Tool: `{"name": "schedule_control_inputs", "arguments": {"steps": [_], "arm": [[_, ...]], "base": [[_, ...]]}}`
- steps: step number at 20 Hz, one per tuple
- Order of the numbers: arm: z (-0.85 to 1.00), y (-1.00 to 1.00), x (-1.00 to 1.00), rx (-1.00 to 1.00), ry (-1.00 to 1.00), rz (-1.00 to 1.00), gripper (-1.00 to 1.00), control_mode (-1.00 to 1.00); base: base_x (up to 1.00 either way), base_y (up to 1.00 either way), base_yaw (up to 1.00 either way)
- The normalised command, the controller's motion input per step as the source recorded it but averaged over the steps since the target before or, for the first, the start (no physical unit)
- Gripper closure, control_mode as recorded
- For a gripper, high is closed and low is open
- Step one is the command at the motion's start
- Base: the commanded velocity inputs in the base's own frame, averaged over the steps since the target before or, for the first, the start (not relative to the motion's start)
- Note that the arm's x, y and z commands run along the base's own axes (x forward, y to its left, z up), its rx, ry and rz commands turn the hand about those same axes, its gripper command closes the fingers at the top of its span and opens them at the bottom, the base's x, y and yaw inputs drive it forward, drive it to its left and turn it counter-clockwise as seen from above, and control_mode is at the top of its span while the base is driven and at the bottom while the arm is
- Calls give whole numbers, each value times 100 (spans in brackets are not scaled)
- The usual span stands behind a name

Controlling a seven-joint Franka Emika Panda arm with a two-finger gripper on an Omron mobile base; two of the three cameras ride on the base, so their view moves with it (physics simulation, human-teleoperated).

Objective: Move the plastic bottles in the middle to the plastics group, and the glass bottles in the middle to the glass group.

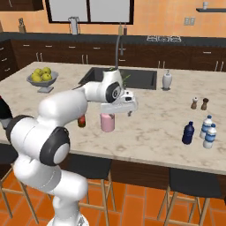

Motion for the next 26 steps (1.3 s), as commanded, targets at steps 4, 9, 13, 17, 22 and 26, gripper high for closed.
{"name": "schedule_control_inputs", "arguments": {"steps": [4, 9, 13, 17, 22, 26], "arm": [[0, 97, 50, 19, 11, 39, -100, -100], [14, 46, 7, 0, -16, 6, -100, -100], [-2, 25, 6, 0, -10, 1, -100, -100], [-7, 31, 61, 2, -2, 0, -100, -100], [-1, 2, 63, 11, -1, -6, -100, -100], [-24, 0, 39, 2, 0, -3, -100, -100]], "base": [[0, 0, 0], [0, 0, 0], [0, 0, 0], [0, 0, 0], [0, 0, 0], [0, 0, 0]]}}
